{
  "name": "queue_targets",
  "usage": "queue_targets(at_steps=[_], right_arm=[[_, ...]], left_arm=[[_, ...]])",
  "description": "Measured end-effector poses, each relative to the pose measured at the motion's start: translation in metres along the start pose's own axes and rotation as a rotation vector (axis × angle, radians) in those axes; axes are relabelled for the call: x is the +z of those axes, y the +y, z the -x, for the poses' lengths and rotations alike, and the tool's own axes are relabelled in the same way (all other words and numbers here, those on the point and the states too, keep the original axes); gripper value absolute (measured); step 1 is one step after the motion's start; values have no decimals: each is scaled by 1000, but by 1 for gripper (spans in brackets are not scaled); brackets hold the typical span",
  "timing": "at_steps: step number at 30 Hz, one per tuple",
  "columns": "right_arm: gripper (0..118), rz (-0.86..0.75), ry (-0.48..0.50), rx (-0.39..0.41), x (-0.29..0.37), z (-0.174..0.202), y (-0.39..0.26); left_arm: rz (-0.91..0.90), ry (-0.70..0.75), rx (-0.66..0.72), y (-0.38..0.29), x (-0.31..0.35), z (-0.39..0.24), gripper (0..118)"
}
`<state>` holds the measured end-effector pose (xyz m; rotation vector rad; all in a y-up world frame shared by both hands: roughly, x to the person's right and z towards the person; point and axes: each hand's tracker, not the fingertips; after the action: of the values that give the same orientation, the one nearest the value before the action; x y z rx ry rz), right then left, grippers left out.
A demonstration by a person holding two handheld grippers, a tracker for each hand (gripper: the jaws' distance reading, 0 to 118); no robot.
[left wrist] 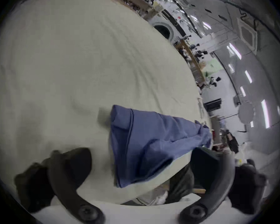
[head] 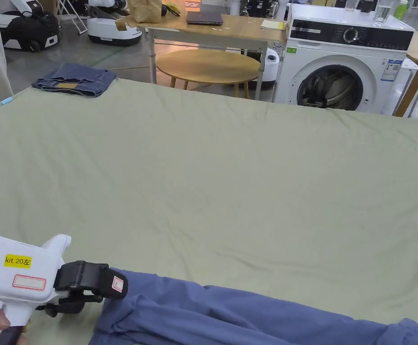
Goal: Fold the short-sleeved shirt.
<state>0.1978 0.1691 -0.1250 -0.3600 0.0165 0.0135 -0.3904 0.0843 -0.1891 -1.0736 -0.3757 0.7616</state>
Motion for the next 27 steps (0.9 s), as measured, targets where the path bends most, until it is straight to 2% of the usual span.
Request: queue_targets(at_steps=[3, 8, 11, 12, 13, 14, 15, 18, 27], right_arm=[[0, 16, -1, -4, -3, -2, 0], [0, 34, -5, -7, -2, -3, 1], [0, 39, -5, -13, -1, -6, 2], [0, 39, -8, -15, -1, -6, 2], [0, 39, -5, -16, 0, -7, 2], [0, 40, -3, -16, 0, -7, 3], [0, 39, -3, -15, 0, -7, 3], [0, 35, 4, -16, 3, -8, 4], [0, 6, 43, -23, 7, -9, 9]], left_arm=[[-10, -52, 68, 4, -15, 8, 118], [11, -187, 92, 3, -39, 8, 118], [21, -181, 92, 3, -45, 5, 116], [23, -178, 96, 4, -44, 4, 104], [10, -151, 98, 4, -43, 3, 73], [17, -73, 90, 4, -45, 5, 17], [25, -33, 85, 4, -45, 7, 8], [23, -99, 141, 3, -39, 10, 6], [-152, 39, 182, 2, 52, 4, 4]])
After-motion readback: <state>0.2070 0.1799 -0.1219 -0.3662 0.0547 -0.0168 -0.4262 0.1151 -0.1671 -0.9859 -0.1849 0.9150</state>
